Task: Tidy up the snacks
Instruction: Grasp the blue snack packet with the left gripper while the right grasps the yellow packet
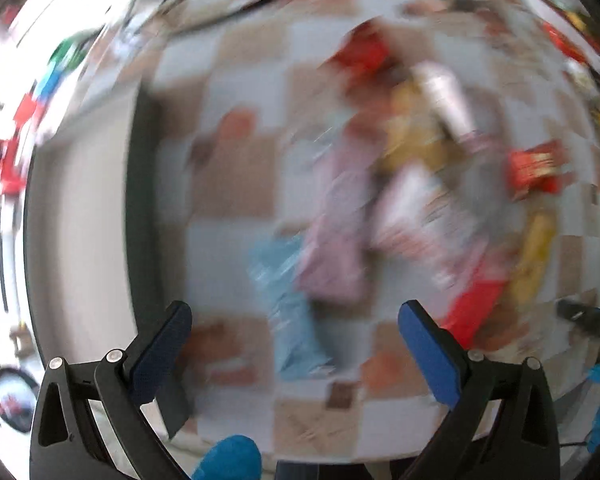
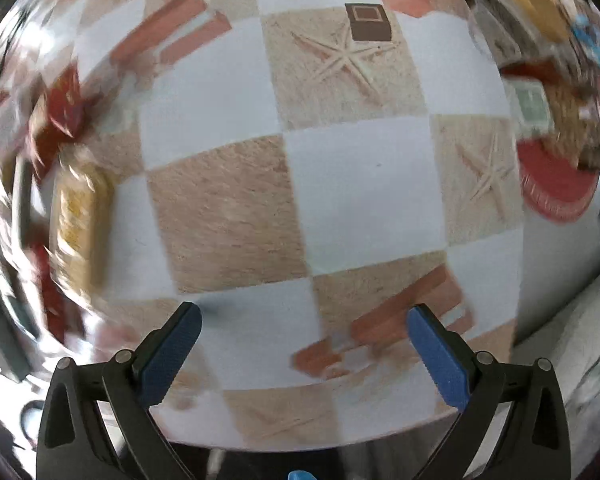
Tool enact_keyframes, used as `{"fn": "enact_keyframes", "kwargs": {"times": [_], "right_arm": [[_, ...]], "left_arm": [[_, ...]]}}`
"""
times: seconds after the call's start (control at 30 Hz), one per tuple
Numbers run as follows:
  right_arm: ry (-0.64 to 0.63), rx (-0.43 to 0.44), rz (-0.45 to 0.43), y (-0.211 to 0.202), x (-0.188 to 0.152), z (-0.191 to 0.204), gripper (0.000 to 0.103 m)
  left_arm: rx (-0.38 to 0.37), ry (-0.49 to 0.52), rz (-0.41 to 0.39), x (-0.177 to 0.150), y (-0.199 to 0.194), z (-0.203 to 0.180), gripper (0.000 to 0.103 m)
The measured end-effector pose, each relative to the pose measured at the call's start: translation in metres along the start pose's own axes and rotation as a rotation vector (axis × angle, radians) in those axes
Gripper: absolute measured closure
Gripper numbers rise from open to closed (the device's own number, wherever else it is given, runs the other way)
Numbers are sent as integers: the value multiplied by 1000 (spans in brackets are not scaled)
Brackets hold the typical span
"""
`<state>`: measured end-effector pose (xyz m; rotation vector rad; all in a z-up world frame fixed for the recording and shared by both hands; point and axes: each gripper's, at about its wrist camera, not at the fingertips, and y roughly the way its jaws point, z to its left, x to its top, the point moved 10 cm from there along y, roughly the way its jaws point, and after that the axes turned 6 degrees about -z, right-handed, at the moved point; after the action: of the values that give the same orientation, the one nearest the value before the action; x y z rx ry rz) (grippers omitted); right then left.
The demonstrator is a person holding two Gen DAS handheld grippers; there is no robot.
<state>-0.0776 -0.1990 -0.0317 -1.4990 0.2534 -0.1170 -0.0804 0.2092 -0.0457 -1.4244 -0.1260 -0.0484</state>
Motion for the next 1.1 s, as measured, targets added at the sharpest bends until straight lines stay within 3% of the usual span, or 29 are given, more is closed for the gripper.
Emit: {"fn": "enact_keyframes", "kwargs": {"times": [0.1, 0.23, 0.37, 0.5, 0.67, 0.8, 0.87, 0.9, 0.97, 1.0, 1.07, 1.1], "right_arm": [[6, 87, -32, -15, 5, 33, 0], [-21, 116, -47, -22, 13, 73, 0], [47, 145, -16, -18, 24, 95, 0], [78, 130, 0, -10, 30, 104, 0], [98, 94, 0, -5, 38, 103, 2], [85, 28, -3, 1, 28, 106, 12], [52, 2, 2, 1, 27, 108, 18], [37, -4, -1, 2, 28, 112, 26], [-14, -16, -8, 0, 25, 124, 48], [-40, -19, -11, -2, 24, 129, 65], [-100, -5, -1, -4, 20, 139, 65], [-105, -2, 0, -4, 19, 140, 65]], "left_arm": [[-23, -64, 37, -10, 9, 11, 0], [-10, -93, 68, -13, 22, 19, 0], [-31, -109, 63, -3, 28, 17, 0], [-97, -126, 54, 5, 26, 10, 0], [-96, -147, 48, 5, 12, 3, 0], [-101, -134, 129, 0, 32, 9, 0], [-103, -105, 133, 0, 29, 6, 3], [-107, -96, 129, 4, 28, -2, 5], [-109, -61, 116, 5, 20, -9, 15], [-111, -49, 113, 8, 21, -15, 18], [-117, -18, 102, 9, 15, -20, 31], [-119, -9, 97, 9, 11, -26, 45]]}}
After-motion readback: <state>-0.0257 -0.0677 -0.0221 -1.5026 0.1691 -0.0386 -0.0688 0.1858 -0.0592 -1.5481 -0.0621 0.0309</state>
